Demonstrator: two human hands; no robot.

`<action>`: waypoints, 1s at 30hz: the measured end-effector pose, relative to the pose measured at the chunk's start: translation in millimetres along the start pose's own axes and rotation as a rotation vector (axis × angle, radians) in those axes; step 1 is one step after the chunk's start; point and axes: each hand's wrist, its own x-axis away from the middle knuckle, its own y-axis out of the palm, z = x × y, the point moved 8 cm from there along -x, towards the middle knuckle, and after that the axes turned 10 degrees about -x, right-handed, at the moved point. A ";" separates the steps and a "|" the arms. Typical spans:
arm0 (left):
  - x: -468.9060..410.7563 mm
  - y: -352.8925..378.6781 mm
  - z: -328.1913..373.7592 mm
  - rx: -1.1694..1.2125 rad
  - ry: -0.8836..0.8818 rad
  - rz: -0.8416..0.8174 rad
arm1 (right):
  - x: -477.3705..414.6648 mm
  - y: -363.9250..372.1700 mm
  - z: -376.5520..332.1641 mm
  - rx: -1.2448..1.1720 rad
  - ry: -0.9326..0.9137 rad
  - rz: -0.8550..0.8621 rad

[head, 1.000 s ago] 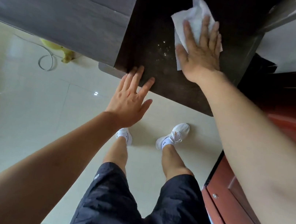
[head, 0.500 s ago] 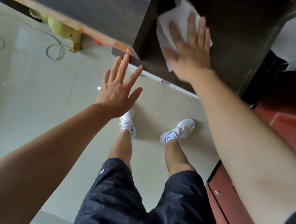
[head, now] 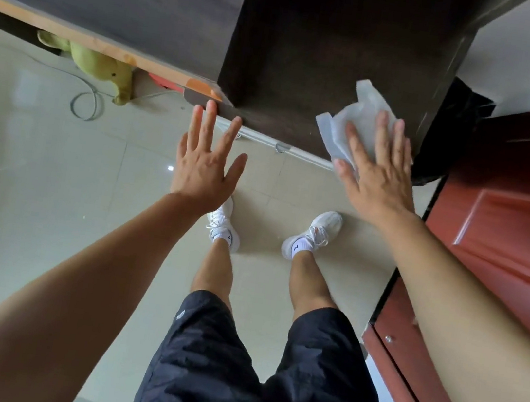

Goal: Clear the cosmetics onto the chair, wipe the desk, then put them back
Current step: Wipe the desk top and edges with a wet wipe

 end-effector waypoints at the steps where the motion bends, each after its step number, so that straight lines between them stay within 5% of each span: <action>1: -0.1 -0.7 -0.7 -0.008 -0.005 -0.014 | 6.5 -2.5 13.2 0.002 0.030 -0.012; 6: 1.2 -3.5 -2.0 0.005 0.008 -0.040 | 1.1 -3.2 1.1 -0.006 0.083 0.023; 14: 0.5 -1.4 -5.5 0.033 0.011 -0.026 | -114.1 -11.0 -127.8 0.012 -0.123 -0.007; 21: -0.1 -1.7 -2.7 0.017 -0.007 -0.031 | -184.5 -58.8 -128.4 -0.069 0.018 -0.020; 30: -2.1 3.5 -0.9 0.014 -0.018 -0.012 | -40.4 12.0 -79.2 -0.056 0.029 0.095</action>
